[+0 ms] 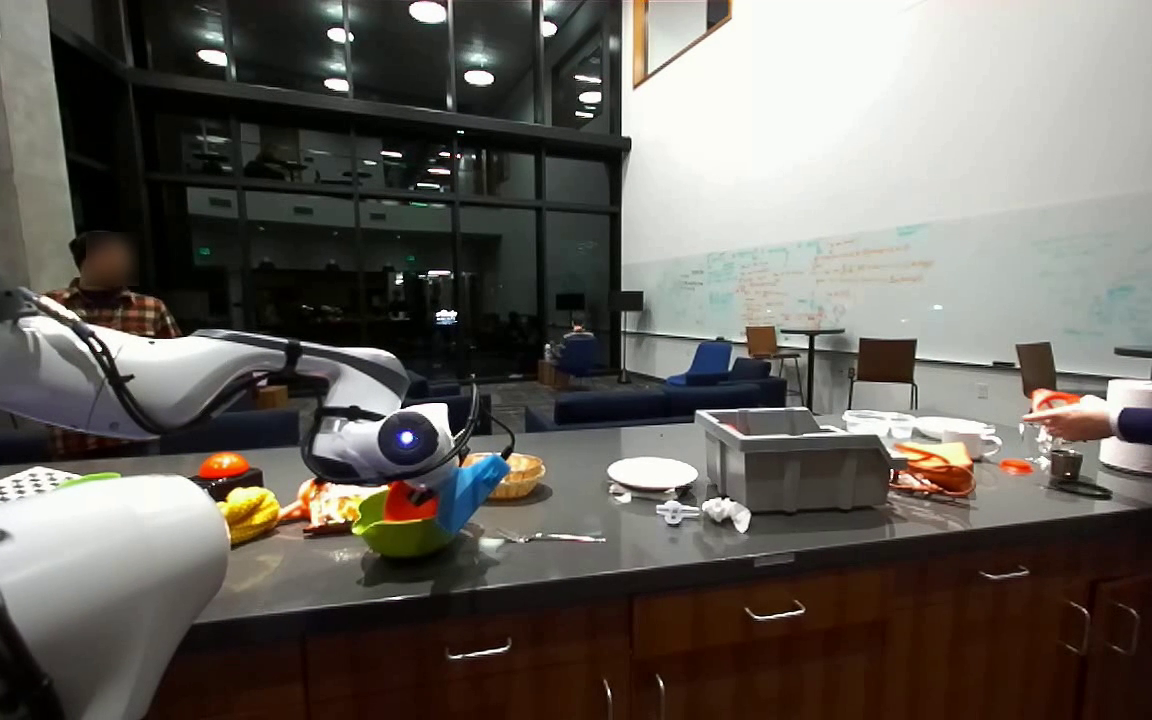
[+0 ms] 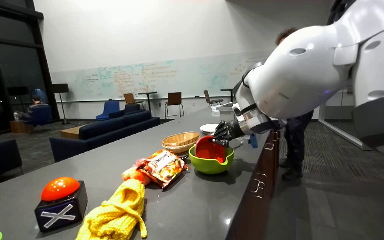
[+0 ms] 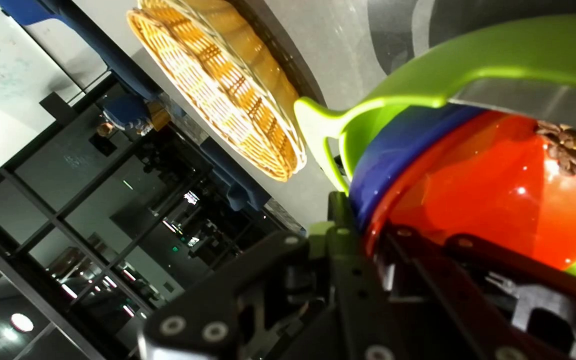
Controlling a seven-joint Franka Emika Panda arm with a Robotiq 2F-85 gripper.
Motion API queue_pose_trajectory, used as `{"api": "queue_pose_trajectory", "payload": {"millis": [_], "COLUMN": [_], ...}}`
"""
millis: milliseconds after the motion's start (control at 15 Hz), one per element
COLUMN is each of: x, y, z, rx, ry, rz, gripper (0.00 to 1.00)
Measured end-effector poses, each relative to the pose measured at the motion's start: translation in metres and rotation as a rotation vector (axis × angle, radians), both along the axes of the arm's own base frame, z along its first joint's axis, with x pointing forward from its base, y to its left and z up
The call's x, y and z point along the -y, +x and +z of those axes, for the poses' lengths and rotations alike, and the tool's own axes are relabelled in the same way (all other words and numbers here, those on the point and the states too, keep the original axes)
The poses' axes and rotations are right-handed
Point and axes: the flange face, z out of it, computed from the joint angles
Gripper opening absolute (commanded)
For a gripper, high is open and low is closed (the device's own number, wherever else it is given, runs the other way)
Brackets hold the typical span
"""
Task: Transfer the beans from the blue bowl to the green bowl
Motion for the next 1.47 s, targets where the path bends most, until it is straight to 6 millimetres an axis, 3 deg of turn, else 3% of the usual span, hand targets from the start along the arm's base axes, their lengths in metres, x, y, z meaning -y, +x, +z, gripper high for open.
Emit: {"api": "queue_pose_trajectory", "payload": {"millis": [200,267,400,1000,1467], "x": [0.000,0.000,0.000,-0.001,-0.001], "y": [0.000,0.000,0.000,-0.004,-0.004], "z": [0.000,0.000,0.000,-0.011,-0.011], "rx": [0.000,0.000,0.000,-0.021,-0.021], "ry": [0.000,0.000,0.001,-0.012,-0.012], "rz": [0.000,0.000,0.000,-0.010,-0.017], "gripper": [0.02,0.33,0.37,0.98,1.00]}}
